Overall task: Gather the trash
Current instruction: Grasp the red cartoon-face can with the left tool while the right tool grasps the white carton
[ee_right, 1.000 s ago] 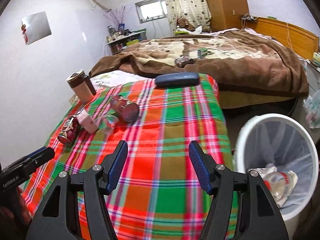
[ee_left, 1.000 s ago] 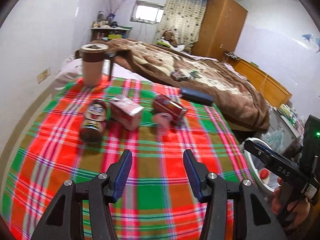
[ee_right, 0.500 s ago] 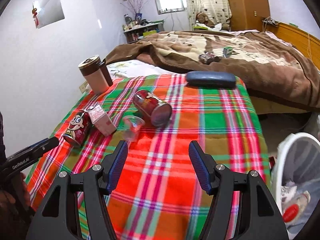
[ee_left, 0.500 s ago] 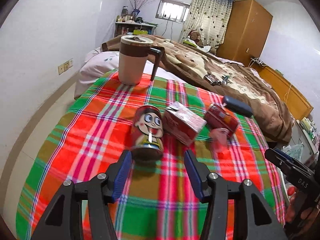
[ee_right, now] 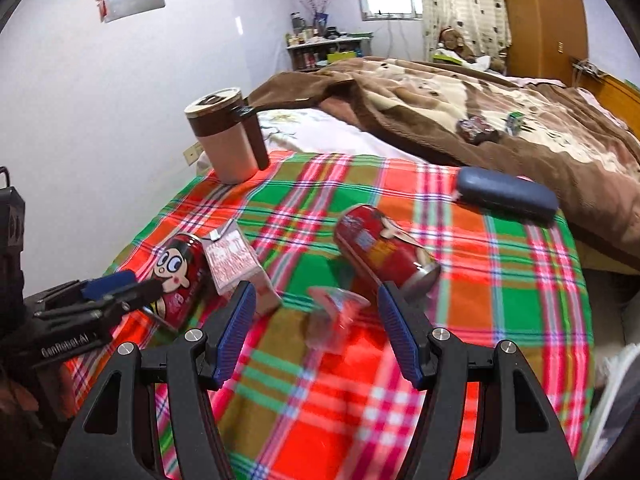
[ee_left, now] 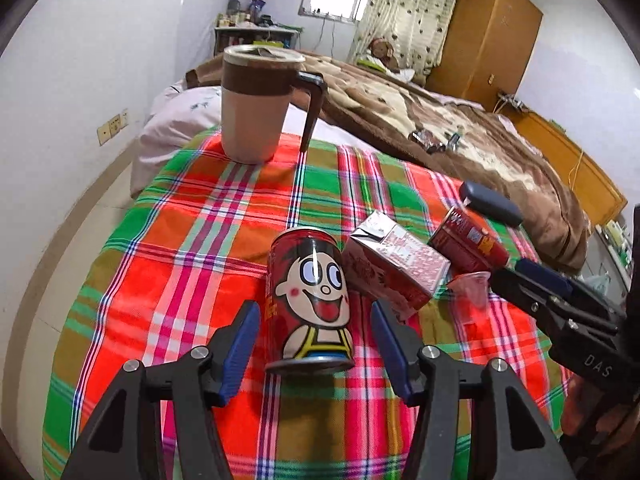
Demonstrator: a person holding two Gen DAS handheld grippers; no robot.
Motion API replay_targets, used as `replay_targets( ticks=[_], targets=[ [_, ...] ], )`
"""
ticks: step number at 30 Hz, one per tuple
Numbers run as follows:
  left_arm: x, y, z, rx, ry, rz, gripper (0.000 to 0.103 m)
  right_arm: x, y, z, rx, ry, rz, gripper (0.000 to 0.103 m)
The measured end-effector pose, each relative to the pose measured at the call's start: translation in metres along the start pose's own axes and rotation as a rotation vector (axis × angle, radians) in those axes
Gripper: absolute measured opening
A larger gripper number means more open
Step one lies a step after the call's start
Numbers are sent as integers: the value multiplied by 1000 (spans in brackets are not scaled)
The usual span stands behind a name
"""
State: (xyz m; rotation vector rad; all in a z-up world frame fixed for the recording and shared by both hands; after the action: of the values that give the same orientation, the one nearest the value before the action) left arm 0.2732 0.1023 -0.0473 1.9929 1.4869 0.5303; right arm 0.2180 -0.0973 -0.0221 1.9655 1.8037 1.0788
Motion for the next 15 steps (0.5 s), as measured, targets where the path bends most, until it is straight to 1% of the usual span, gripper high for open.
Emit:
replay_targets(
  ticks=[5,10,14,15],
  targets=[
    [8,2,12,1,-25,1,57,17,2,11,22,57,-58,65],
    [21,0,23,4,-65,-24,57,34,2,29,71,66,-126,65],
    [28,-2,26,21,-54,-21,57,38,3,35,100,84,-141,65],
    [30,-3,26,24,-46,-23,55,41,3,38,107,81,-147,65]
  ],
)
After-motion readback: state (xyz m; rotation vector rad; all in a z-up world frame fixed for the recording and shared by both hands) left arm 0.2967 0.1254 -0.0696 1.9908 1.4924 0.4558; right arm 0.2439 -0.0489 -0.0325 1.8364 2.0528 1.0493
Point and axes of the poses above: each gripper's, at about its wrist camera, not at the fingertips, and z roughly the way its jaws point, x to its left, y to its top, the point moved 2 cm from there along z, roughly the way its jaws point, and after that the axes turned 15 degrees about z, right-handed, at the moved point
